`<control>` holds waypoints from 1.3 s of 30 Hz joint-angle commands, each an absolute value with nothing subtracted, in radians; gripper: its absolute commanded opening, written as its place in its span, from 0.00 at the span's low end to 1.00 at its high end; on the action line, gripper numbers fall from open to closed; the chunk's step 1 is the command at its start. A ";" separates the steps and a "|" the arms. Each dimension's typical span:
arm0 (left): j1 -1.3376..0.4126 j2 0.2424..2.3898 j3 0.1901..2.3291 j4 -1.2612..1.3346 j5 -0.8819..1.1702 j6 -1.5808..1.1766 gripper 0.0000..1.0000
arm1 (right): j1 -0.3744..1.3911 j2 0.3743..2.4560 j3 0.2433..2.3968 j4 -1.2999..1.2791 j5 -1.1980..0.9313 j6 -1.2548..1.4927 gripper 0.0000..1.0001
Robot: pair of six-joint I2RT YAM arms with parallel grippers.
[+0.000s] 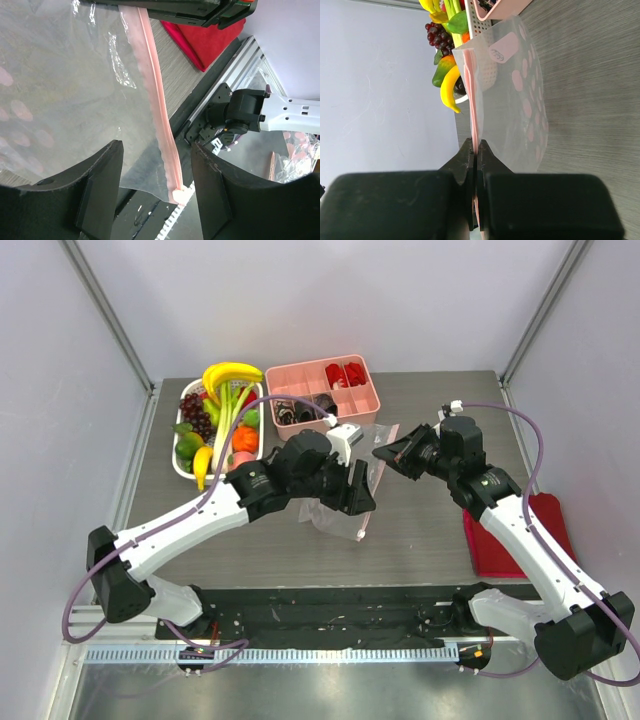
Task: Place the food in the zip-top bag and seal the zipper
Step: Open the zipper of the food storage bag at the center of the board.
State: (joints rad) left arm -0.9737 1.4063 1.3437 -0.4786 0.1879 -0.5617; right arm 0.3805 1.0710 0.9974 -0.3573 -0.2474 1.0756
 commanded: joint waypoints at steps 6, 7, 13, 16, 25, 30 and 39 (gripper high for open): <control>-0.969 1.397 1.348 -0.454 0.155 -0.560 0.55 | 0.387 1.054 1.012 -0.299 -0.262 1.065 0.01; -0.969 1.400 1.353 -0.460 0.146 -0.560 0.54 | 0.387 1.052 1.012 -0.301 -0.262 1.066 0.01; -0.963 1.404 1.348 -0.460 0.153 -0.563 0.51 | 0.387 1.049 1.006 -0.299 -0.264 1.063 0.01; -0.963 1.405 1.345 -0.456 0.155 -0.563 0.50 | 0.387 1.049 1.005 -0.299 -0.265 1.063 0.01; -0.959 1.430 1.359 -0.483 0.101 -0.554 0.44 | 0.387 1.043 1.002 -0.298 -0.272 1.069 0.01; -0.963 1.479 1.426 -0.534 0.019 -0.534 0.41 | 0.387 1.046 1.003 -0.305 -0.258 1.075 0.01; -1.009 1.525 1.494 -0.523 0.006 -0.535 0.40 | 0.388 1.058 1.011 -0.357 -0.186 1.115 0.01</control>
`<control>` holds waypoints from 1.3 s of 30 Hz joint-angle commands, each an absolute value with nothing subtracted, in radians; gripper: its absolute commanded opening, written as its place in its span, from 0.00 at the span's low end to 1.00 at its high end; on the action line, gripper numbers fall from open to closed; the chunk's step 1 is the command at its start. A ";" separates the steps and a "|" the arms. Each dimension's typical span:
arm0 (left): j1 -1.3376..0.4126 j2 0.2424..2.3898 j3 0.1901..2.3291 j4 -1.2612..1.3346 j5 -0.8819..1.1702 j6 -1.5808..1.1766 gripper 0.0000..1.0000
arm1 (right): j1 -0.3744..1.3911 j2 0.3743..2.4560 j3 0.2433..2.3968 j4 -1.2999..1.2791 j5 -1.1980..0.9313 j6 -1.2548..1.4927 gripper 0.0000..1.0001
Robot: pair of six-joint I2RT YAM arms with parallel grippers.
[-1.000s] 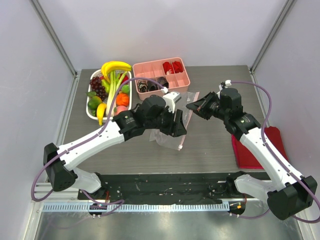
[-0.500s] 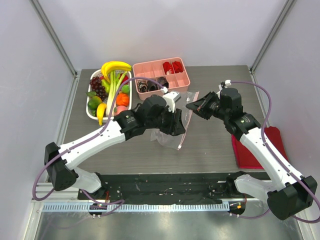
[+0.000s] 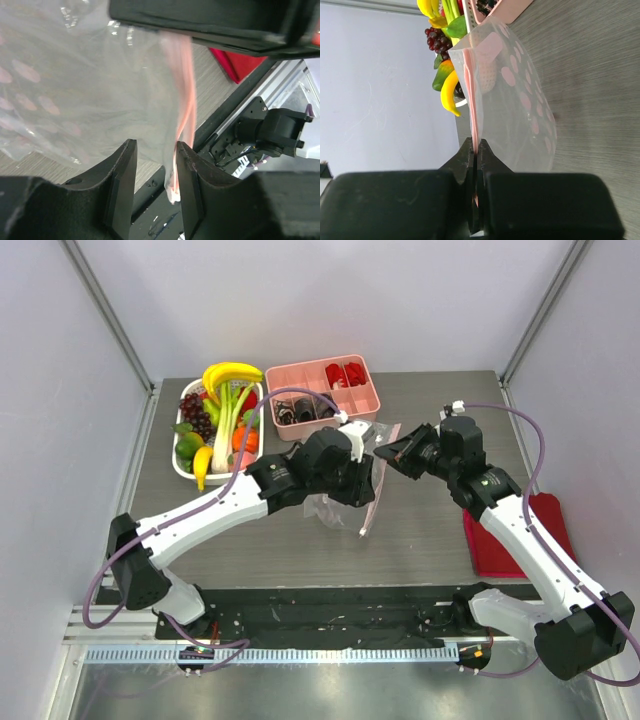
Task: Place the food in the zip-top bag and seal the zipper
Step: Open the zipper of the food storage bag at the center of the board.
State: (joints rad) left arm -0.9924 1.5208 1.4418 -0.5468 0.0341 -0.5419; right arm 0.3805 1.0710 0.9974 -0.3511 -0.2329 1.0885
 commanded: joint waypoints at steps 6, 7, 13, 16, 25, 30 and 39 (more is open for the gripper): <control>-1.028 1.546 1.512 -0.517 -0.037 -0.535 0.38 | 0.388 1.075 1.011 -0.359 -0.172 1.150 0.01; -1.028 1.549 1.520 -0.520 -0.055 -0.535 0.35 | 0.388 1.077 1.015 -0.359 -0.170 1.152 0.01; -1.028 1.563 1.539 -0.555 -0.121 -0.523 0.24 | 0.387 1.071 1.022 -0.362 -0.184 1.149 0.01; -1.017 1.566 1.540 -0.555 -0.132 -0.515 0.09 | 0.390 1.065 1.012 -0.339 -0.204 1.134 0.01; -0.983 1.447 1.499 -0.445 -0.058 -0.506 0.00 | 0.383 0.991 1.058 -0.331 -0.313 0.781 0.78; -0.983 1.445 1.534 -0.446 -0.040 -0.515 0.00 | 0.382 0.971 1.069 -0.334 -0.347 0.735 0.76; -0.983 1.480 1.562 -0.469 -0.055 -0.519 0.00 | 0.383 1.048 1.103 -0.262 -0.429 0.788 0.54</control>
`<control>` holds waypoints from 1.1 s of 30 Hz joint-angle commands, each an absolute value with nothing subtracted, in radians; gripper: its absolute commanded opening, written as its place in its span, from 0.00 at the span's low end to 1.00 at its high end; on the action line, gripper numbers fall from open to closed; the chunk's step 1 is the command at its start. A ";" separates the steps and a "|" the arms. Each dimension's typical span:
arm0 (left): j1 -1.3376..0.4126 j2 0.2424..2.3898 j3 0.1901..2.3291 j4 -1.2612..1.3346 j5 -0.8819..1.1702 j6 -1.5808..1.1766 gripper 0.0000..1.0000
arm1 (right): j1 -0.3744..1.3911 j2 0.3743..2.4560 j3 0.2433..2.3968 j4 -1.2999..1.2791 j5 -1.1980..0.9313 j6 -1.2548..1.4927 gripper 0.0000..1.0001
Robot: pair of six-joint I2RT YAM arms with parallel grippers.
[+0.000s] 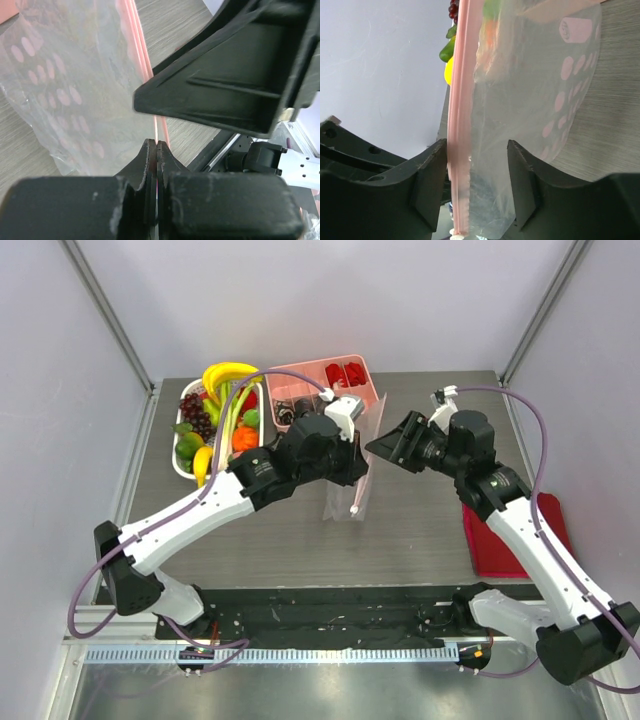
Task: Place the food in the zip-top bag and seal the zipper
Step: Open the zipper of the food storage bag at the center of the board.
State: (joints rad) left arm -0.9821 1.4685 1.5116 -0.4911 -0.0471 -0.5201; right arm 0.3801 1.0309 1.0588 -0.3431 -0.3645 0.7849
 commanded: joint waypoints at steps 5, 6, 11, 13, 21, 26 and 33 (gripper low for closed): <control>-0.965 1.462 1.559 -0.456 -0.058 -0.503 0.00 | 0.383 1.057 1.094 -0.345 -0.428 0.758 0.31; -0.945 1.457 1.554 -0.456 -0.051 -0.509 0.00 | 0.383 1.051 1.092 -0.354 -0.426 0.746 0.31; -0.888 1.433 1.523 -0.451 -0.006 -0.551 0.00 | 0.383 1.037 1.095 -0.364 -0.434 0.736 0.31; -0.865 1.425 1.502 -0.437 0.037 -0.577 0.00 | 0.383 1.038 1.092 -0.364 -0.451 0.730 0.32; -0.824 1.410 1.462 -0.397 0.109 -0.644 0.00 | 0.383 1.023 1.063 -0.367 -0.453 0.674 0.15; -0.815 1.404 1.460 -0.426 0.081 -0.638 0.00 | 0.374 1.031 1.110 -0.461 -0.348 0.589 0.01; -0.746 1.408 1.483 -0.529 -0.040 -0.586 0.00 | 0.313 1.003 1.264 -0.676 -0.330 0.422 0.01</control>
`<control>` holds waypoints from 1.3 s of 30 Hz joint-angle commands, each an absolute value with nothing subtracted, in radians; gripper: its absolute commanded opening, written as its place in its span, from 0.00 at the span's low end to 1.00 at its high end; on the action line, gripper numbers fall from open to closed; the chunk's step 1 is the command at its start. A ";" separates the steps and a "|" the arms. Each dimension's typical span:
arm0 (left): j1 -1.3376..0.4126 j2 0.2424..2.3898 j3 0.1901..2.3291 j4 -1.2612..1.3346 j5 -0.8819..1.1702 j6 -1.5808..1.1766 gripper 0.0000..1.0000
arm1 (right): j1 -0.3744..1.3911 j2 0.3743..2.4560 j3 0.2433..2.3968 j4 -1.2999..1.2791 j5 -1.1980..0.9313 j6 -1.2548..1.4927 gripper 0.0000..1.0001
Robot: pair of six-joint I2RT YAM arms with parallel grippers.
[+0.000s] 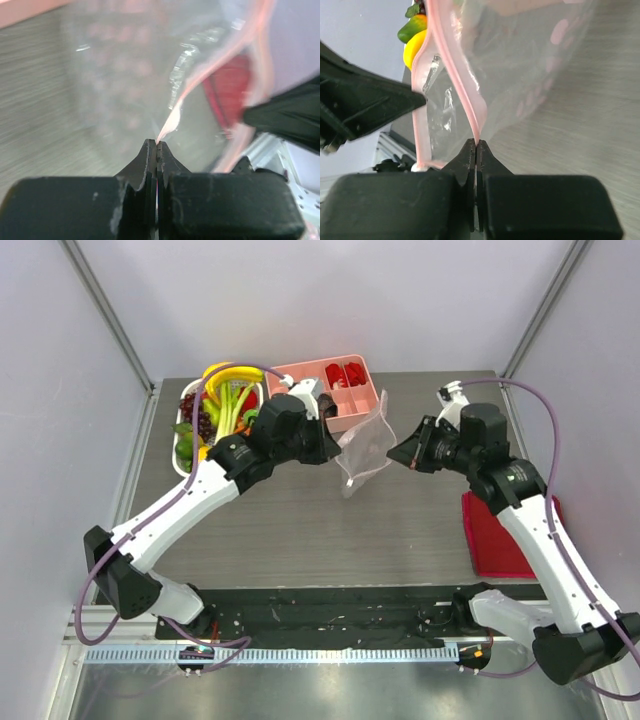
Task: Place the food in the zip-top bag and seal the zipper
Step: Open the zipper of the food storage bag at the center of the board.
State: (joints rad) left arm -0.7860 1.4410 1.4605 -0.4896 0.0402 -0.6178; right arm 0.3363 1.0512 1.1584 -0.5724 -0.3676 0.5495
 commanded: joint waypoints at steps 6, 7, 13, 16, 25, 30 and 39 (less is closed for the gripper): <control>-0.744 1.436 1.474 -0.532 0.003 -0.617 0.00 | 0.308 0.917 1.279 -0.752 -0.368 0.362 0.01; -0.744 1.446 1.473 -0.529 0.029 -0.626 0.00 | 0.308 0.913 1.284 -0.762 -0.368 0.357 0.01; -0.742 1.502 1.442 -0.522 0.135 -0.699 0.00 | 0.310 0.896 1.290 -0.808 -0.390 0.334 0.01; -0.744 1.519 1.416 -0.523 0.141 -0.703 0.00 | 0.310 0.908 1.267 -0.808 -0.367 0.328 0.01; -0.747 1.451 1.328 -0.400 0.198 -0.627 0.18 | 0.308 0.974 1.157 -0.714 -0.469 0.368 0.01; -0.752 1.460 1.374 -0.388 0.195 -0.571 0.48 | 0.310 1.006 1.128 -0.667 -0.546 0.388 0.01; -0.802 1.552 1.506 -0.428 0.138 -0.477 0.57 | 0.330 1.015 1.100 -0.626 -0.607 0.416 0.01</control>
